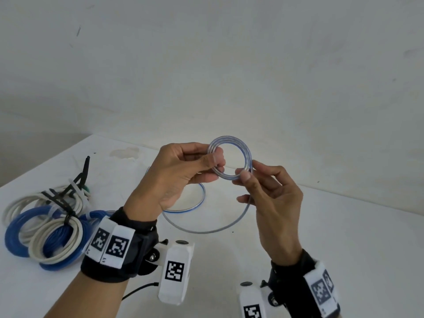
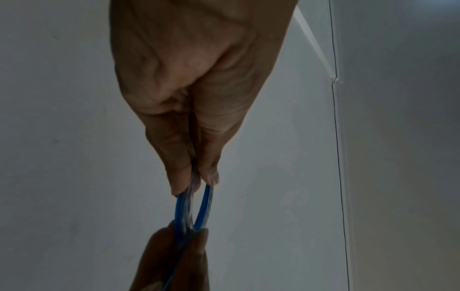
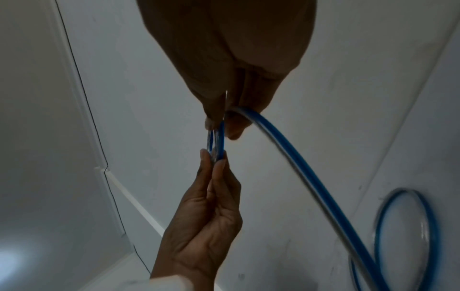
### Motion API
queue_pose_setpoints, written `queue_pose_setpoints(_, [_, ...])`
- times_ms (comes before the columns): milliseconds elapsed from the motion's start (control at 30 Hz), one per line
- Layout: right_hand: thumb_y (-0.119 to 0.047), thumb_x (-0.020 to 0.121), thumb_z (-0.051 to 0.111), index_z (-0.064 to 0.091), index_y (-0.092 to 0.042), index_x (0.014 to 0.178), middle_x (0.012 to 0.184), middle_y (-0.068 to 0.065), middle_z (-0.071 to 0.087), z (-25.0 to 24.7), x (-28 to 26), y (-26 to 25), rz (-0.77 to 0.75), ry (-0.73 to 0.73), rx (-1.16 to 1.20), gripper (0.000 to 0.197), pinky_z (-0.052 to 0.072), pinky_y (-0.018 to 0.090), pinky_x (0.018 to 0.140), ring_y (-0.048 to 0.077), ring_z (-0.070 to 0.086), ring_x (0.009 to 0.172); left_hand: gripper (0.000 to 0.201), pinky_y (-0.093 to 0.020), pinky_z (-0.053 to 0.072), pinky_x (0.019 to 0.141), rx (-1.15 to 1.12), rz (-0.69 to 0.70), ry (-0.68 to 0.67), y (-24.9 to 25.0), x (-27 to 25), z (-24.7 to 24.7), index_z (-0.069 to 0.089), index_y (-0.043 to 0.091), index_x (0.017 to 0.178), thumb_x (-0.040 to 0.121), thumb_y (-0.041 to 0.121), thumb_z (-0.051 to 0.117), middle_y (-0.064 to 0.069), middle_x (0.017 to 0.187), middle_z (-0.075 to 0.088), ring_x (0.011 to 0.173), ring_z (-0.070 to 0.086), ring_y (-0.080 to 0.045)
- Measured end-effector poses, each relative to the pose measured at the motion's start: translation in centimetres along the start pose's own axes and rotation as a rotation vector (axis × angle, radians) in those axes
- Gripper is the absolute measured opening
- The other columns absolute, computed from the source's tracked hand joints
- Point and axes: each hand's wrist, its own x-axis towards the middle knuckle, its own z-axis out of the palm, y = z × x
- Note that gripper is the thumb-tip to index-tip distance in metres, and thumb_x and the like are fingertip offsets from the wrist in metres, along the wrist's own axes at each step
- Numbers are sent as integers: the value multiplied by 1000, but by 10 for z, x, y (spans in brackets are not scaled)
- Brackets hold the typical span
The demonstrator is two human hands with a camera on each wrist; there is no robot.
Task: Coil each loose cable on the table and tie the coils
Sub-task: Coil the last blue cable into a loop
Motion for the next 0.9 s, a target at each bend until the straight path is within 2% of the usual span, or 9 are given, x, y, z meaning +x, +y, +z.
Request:
queue_pose_setpoints(200, [-17,79,76,73,-9,97,88,16,77,-8,5,-2,-69,50,-15,20,49,24,53,20,68,67,30,-26,60,74,-7,-40,-64,-6,0,7,75,5,103,76,19,75,-13,93,78,86,76,-20])
queue_pose_setpoints(267, [-18,79,77,76,-9,97,89,18,77,-14,8,-7,-58,-8,-51,20,49,25,52,20,63,65,38,-30,61,80,72,-64,-121,-4,1,4,73,8,111,79,28,72,-12,100,78,95,75,-22])
queue_pose_setpoints(333, [-16,80,79,78,-11,96,86,15,77,-21,12,-11,-32,-151,-161,17,49,27,52,20,61,63,46,-37,61,86,193,-67,-140,0,2,-3,71,11,116,86,43,62,-9,103,77,100,74,-24])
queue_pose_setpoints(400, [-11,84,79,81,-16,95,83,8,77,-27,13,-14,-17,-283,-333,13,50,28,51,17,59,61,56,-38,61,84,266,-105,-185,3,1,-5,71,8,112,91,55,48,-12,96,76,91,74,-27])
queue_pose_setpoints(467, [-10,86,79,82,-23,94,82,-1,77,-28,12,-16,-14,-350,-458,15,50,30,50,15,56,60,61,-32,57,74,360,-187,-290,2,-3,0,70,7,100,95,59,38,-8,79,70,74,68,-23])
queue_pose_setpoints(567, [-15,87,78,82,-30,92,81,-5,76,-23,7,-17,-41,-396,-503,17,45,43,52,32,54,65,57,-23,43,61,491,-254,-365,-4,-6,13,64,6,89,104,52,34,2,60,46,57,46,-13])
queue_pose_setpoints(667, [-19,88,78,82,-36,93,80,0,75,-22,7,-16,-87,-382,-551,18,42,44,55,39,52,63,54,-25,35,58,467,-298,-355,-4,-7,16,59,11,78,105,52,36,3,61,29,53,30,-14])
queue_pose_setpoints(800, [-17,89,77,82,-33,97,78,-3,75,-20,3,-17,-130,-375,-570,18,42,34,51,36,51,60,60,-22,42,58,485,-257,-361,0,-5,9,60,3,80,105,52,36,0,55,46,54,43,-16])
queue_pose_setpoints(900, [-16,88,77,82,-29,97,80,-7,76,-18,0,-17,-160,-372,-579,17,42,24,50,28,54,60,58,-19,46,63,510,-262,-428,2,-9,-1,61,9,72,105,49,36,-2,61,58,61,53,-18])
